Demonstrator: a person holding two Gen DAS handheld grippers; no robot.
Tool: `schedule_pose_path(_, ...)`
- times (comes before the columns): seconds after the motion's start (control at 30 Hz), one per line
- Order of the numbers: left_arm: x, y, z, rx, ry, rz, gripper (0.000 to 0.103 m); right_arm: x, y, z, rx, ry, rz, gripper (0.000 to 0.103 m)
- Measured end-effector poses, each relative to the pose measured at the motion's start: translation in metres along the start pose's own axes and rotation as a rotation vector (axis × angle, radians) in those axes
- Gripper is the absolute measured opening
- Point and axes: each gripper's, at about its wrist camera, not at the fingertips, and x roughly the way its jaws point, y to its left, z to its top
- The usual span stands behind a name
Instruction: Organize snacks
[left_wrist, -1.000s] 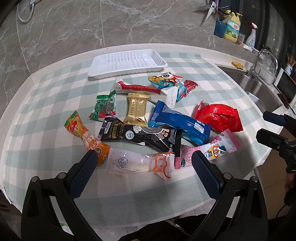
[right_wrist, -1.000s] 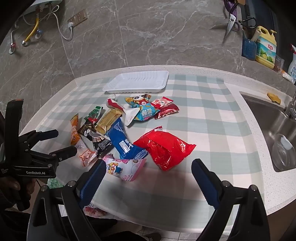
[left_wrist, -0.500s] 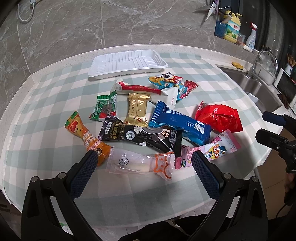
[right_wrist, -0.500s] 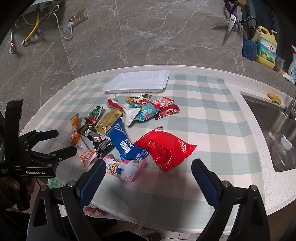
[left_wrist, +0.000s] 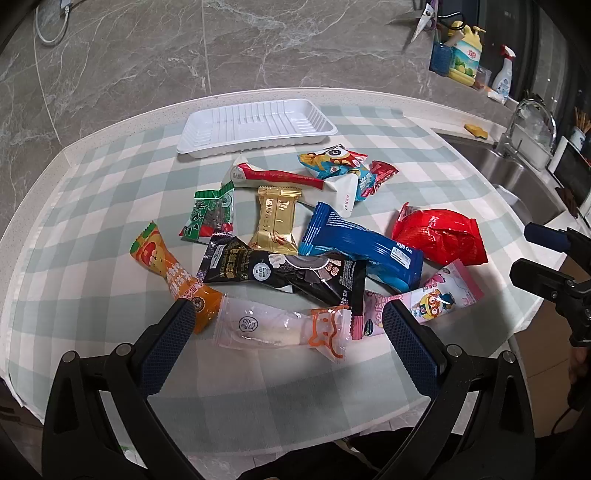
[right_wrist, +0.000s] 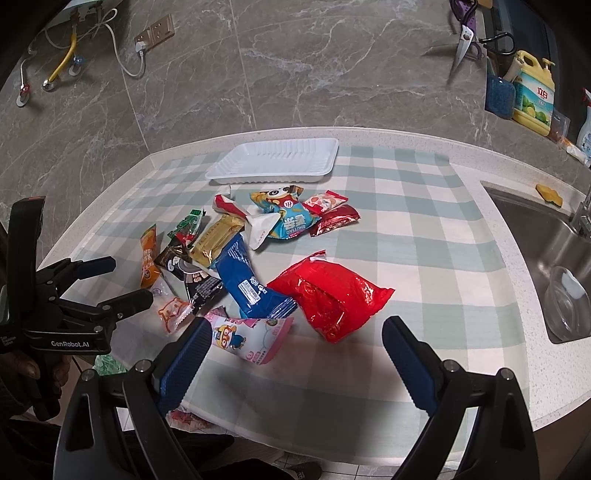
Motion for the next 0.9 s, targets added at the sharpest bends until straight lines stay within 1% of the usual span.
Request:
schedule_pose_path(0.23,0.001,0.002,0.002,-0.002,0.002,0.003,0.102,0.002,0.000,-0.001,0.001,0.005,0.001,0.095)
schedule_pose_path(0.43,0.006,0.003,0.007,-0.017,0.025,0.006,0.102,0.003,-0.001,0.000,0.002,0.006,0.000,0.095)
schedule_pose_path(0.5,0.007,0.002,0.008,-0.015,0.040,0.014,0.102,0.003,-0.001,0.000,0.002,0.007,0.001,0.095)
schedule_pose_path(0.57,0.008,0.001,0.008,-0.004,0.056,0.040,0.102,0.004,-0.001,-0.001,0.003,0.008,0.001,0.095)
schedule_pose_path(0.67,0.009,0.004,0.009,-0.007,0.040,0.060,0.102,0.006,-0.002,0.000,0.003,0.011,0.004,0.095)
schedule_pose_path(0.7,0.008,0.005,0.010,-0.004,0.023,0.076,0.102,0.007,-0.002,0.000,0.002,0.011,0.004,0.095)
schedule_pose_path(0.73,0.009,0.007,0.011,-0.004,0.029,0.085,0.102,0.008,-0.003,0.000,0.000,0.015,0.006,0.095)
schedule_pose_path(0.9,0.013,0.019,0.016,-0.048,-0.002,0.097,0.102,0.014,-0.003,0.003,-0.009,0.028,0.005,0.095)
